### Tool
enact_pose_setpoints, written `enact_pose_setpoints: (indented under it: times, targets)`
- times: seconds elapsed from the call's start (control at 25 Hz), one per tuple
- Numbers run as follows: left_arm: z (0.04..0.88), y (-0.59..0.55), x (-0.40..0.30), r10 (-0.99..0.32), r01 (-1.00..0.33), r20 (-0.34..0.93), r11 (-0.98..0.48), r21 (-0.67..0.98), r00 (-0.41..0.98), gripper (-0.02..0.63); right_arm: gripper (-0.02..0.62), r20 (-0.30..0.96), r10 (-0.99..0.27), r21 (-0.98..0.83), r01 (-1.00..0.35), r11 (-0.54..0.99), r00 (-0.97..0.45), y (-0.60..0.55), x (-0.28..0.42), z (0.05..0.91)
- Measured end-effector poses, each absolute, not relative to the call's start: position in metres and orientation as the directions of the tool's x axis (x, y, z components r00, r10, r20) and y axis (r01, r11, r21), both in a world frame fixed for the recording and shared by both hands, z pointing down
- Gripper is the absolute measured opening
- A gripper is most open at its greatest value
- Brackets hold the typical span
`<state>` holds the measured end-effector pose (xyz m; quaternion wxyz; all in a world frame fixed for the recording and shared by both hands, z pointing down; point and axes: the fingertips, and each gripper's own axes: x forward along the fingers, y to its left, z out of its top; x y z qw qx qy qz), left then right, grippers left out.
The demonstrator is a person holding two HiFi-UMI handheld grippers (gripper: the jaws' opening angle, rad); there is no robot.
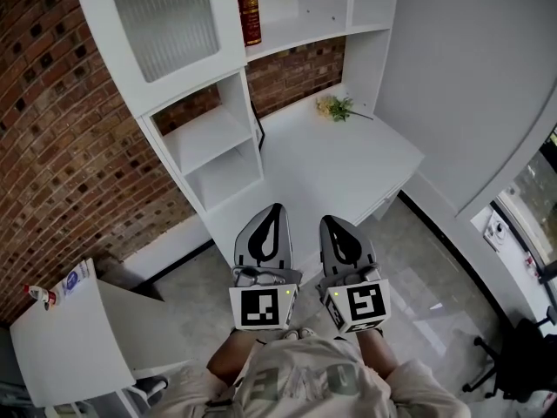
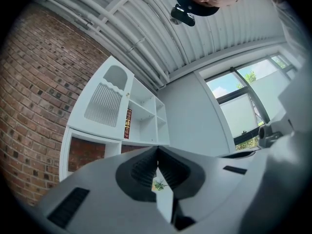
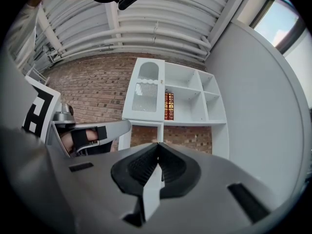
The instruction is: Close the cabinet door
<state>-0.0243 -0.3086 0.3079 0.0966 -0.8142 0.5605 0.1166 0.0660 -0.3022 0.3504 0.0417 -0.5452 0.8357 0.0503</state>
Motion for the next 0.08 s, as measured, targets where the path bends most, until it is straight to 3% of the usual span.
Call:
enact_pose_setpoints:
  times: [0.08]
  targets:
    - [0.3008, -0.3108, -0.0230, -0.885, -0.934, -0.313, -0.355, -0.027, 0.345, 0.012, 0.017, -0.137, -0.905, 0.040, -0.915, 0.401, -0.403, -0.3053, 0.0650, 0.3467]
